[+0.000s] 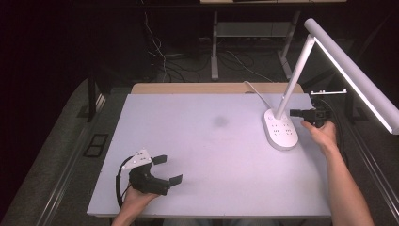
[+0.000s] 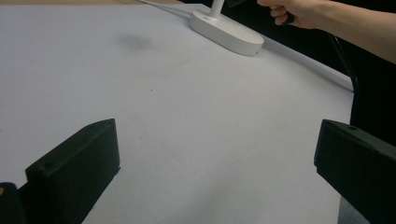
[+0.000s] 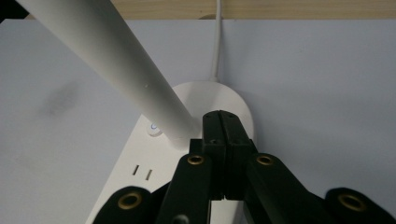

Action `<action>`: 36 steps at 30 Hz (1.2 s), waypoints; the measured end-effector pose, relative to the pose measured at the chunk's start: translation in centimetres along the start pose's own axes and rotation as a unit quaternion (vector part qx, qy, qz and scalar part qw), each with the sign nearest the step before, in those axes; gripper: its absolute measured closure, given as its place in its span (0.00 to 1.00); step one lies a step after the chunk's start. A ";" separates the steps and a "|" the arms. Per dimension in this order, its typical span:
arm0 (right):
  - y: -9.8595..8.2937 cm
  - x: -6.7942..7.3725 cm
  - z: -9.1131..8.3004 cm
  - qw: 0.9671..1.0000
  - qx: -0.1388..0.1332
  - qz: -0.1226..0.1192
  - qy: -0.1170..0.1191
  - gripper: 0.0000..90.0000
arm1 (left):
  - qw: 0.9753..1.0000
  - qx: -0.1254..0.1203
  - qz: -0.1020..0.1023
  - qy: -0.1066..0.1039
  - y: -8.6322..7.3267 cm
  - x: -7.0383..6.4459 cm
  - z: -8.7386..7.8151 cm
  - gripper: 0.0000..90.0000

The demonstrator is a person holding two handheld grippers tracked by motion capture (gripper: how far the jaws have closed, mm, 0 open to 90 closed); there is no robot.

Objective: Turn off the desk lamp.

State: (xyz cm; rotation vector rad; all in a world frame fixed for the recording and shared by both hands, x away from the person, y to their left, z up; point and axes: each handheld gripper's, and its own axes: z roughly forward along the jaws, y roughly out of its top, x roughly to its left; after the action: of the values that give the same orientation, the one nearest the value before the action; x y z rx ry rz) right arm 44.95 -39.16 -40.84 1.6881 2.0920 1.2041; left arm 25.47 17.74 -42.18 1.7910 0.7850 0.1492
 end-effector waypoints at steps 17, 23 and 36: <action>-0.3 0.5 2.6 1.000 0.018 0.002 -0.017 1.00 | 1.000 0.001 0.001 0.004 0.0 0.1 -0.1 0.00; -0.5 0.9 2.8 0.999 0.015 -0.007 -0.030 1.00 | 1.000 0.003 0.002 0.002 0.0 0.0 0.0 0.00; -0.2 1.0 2.7 0.999 0.018 -0.010 -0.031 1.00 | 1.000 0.004 0.001 0.001 0.0 0.0 0.1 0.00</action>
State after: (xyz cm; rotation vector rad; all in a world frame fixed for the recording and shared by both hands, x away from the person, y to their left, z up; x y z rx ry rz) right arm 46.10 -36.99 -42.42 1.6934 2.1006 1.0993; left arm 25.54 17.70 -42.22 1.7985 0.7861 0.1481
